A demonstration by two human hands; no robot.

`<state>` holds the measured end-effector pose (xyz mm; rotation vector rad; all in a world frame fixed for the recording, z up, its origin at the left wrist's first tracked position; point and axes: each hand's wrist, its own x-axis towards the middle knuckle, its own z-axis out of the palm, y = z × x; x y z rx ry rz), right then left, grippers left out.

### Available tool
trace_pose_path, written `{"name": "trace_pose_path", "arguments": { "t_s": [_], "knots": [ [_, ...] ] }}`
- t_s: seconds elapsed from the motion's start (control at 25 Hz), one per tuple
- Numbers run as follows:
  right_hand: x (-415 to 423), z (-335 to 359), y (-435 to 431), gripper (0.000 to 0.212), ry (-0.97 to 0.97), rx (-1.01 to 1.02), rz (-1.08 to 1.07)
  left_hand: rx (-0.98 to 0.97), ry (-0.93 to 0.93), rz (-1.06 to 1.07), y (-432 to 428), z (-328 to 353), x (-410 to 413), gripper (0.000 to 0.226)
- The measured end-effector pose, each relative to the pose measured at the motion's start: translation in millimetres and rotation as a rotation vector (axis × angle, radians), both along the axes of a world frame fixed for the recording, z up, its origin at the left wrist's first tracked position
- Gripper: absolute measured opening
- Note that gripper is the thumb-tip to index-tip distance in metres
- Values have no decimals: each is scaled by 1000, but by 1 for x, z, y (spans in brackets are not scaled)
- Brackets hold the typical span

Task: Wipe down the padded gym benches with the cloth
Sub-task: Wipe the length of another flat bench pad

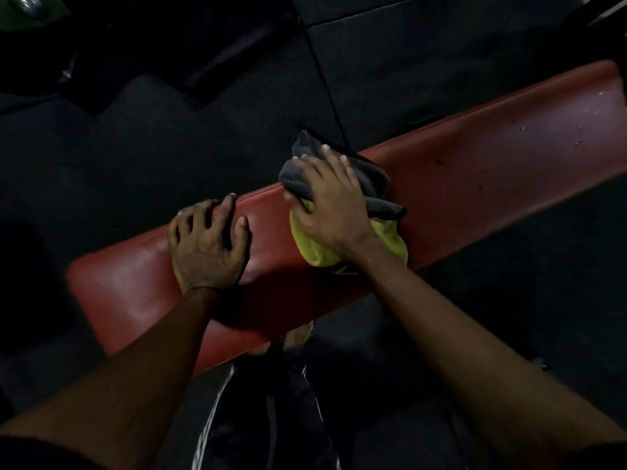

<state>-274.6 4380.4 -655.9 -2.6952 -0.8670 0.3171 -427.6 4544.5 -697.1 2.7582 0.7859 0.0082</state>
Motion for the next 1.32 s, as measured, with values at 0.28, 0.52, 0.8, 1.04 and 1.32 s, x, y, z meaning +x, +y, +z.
{"name": "trace_pose_path", "arguments": {
  "t_s": [0.28, 0.52, 0.8, 1.04, 1.32],
  "knots": [
    [53, -7, -53, 57, -54, 39, -432, -13, 13, 18, -4, 4, 3, 51],
    [-31, -7, -17, 60, -41, 80, -333, -89, 85, 14, -5, 18, 8, 53],
    [20, -15, -93, 57, -83, 106, -546, -433, 85, -285, -60, 32, 126, 47],
    [-53, -12, -93, 59, -47, 136, -646, -245, 122, -390, -81, 15, 157, 50],
    [-84, -18, -117, 57, -3, 298, -1134, -203, 129, -398, -85, 14, 157, 53]
  ]
}}
